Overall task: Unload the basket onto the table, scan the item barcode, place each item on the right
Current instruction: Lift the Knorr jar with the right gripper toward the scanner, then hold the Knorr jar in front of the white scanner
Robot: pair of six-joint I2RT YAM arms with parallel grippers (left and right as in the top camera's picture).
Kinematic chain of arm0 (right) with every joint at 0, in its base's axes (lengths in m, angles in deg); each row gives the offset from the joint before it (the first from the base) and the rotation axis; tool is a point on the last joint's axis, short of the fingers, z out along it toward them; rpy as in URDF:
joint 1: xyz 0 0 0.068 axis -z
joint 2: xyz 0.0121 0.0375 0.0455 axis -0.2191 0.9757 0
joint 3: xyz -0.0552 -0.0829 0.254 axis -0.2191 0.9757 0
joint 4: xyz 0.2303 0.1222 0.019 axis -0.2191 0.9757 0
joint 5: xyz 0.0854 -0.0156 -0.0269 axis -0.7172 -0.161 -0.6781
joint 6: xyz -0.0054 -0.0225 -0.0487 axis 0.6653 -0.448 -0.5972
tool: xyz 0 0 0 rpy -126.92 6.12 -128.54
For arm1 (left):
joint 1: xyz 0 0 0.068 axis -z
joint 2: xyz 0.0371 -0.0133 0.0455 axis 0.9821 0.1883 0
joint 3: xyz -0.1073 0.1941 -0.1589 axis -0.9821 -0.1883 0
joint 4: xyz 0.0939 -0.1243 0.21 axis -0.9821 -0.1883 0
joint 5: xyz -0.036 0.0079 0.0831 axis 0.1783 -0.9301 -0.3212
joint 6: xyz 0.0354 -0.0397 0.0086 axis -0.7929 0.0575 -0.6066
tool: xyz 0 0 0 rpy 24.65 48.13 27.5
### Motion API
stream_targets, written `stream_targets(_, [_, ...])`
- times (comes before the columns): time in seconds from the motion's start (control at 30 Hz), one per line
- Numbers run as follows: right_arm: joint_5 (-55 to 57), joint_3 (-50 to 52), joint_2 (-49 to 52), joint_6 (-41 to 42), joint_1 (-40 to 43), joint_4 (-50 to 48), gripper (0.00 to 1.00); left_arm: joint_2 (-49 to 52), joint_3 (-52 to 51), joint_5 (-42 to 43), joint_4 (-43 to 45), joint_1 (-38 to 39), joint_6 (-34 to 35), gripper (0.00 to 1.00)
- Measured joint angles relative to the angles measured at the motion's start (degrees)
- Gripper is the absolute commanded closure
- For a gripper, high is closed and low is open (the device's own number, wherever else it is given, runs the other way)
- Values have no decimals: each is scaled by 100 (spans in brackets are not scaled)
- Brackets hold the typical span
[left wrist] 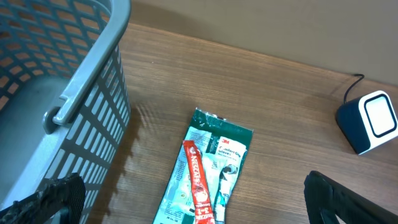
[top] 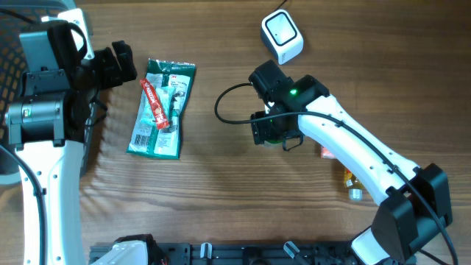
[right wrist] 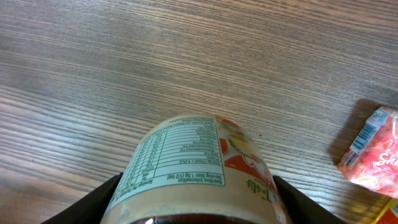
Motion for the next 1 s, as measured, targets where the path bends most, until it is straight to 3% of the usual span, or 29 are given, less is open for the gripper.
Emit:
stream_targets(0.3, [-151, 0, 0, -2, 42, 15, 35, 0, 0, 0, 0, 0, -2, 0])
stream_targets(0.43, [-640, -127, 0, -33, 649, 560, 38, 0, 0, 0, -2, 0, -2, 0])
stream_targets(0.6, [-1038, -1307, -2, -466, 1401, 1423, 40, 0, 0, 0, -4, 0, -2, 0])
stream_targets(0.73, [-1137, -2028, -28, -778, 1580, 1545, 39, 0, 0, 0, -2, 0, 0, 0])
stream_targets(0.87, [-1119, -2098, -31, -953, 1622, 1263, 35, 0, 0, 0, 0, 0, 0, 0])
stream_targets(1.0, [-949, -2090, 291, -990, 1624, -83, 33, 0, 0, 0, -2, 0, -2, 0])
